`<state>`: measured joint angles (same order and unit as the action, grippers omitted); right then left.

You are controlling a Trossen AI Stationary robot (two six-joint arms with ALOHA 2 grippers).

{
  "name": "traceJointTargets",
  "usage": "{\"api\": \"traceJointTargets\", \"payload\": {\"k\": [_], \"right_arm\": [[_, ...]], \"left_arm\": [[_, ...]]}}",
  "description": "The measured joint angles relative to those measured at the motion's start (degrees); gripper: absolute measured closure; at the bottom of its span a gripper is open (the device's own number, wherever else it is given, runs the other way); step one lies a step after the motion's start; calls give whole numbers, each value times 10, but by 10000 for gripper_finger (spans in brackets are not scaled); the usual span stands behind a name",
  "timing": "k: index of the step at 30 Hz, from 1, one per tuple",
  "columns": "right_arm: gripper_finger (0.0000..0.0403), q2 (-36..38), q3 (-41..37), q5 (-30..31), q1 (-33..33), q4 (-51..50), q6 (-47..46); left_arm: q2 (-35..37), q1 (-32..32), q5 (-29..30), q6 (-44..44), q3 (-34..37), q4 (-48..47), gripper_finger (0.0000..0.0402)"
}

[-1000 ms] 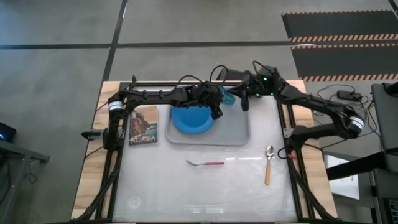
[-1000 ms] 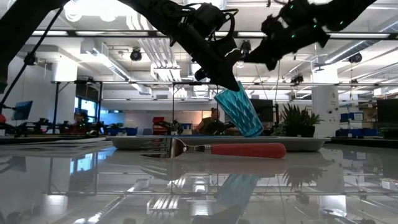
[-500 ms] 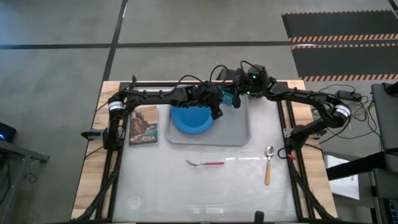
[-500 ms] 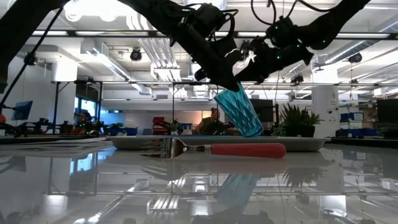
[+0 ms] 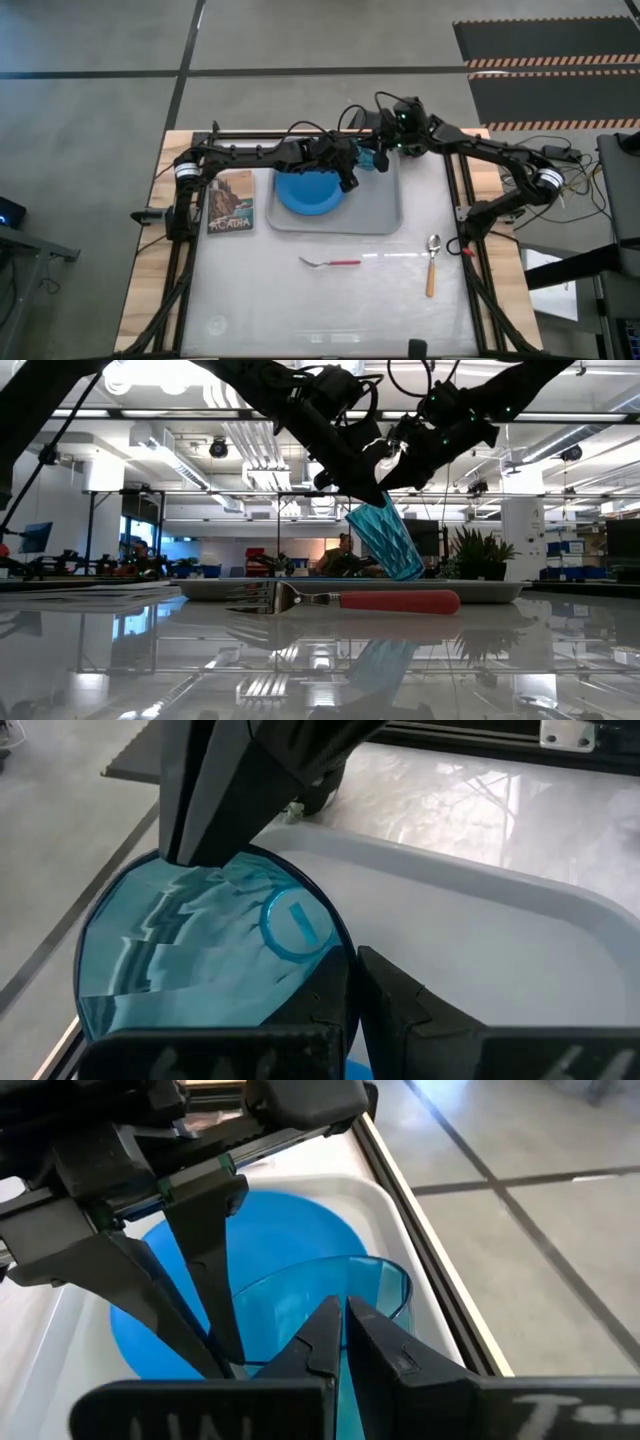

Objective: Pick and place plate/cup/fork/spoon on tray
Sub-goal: Put the blue cup beside the blue plate on the gray tray

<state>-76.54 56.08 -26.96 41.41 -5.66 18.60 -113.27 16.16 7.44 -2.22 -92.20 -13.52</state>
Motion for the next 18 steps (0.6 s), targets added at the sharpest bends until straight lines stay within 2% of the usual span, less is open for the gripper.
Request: {"api": "traceJointTargets", "payload": {"k": [6, 18], "right_arm": [[394, -3, 10, 1, 0, -26, 1], [394, -2, 9, 0, -2, -47, 9]], "left_arm": [[0, 0, -1, 0, 0, 2, 397], [1, 0, 1, 2, 0, 23, 349]]}}
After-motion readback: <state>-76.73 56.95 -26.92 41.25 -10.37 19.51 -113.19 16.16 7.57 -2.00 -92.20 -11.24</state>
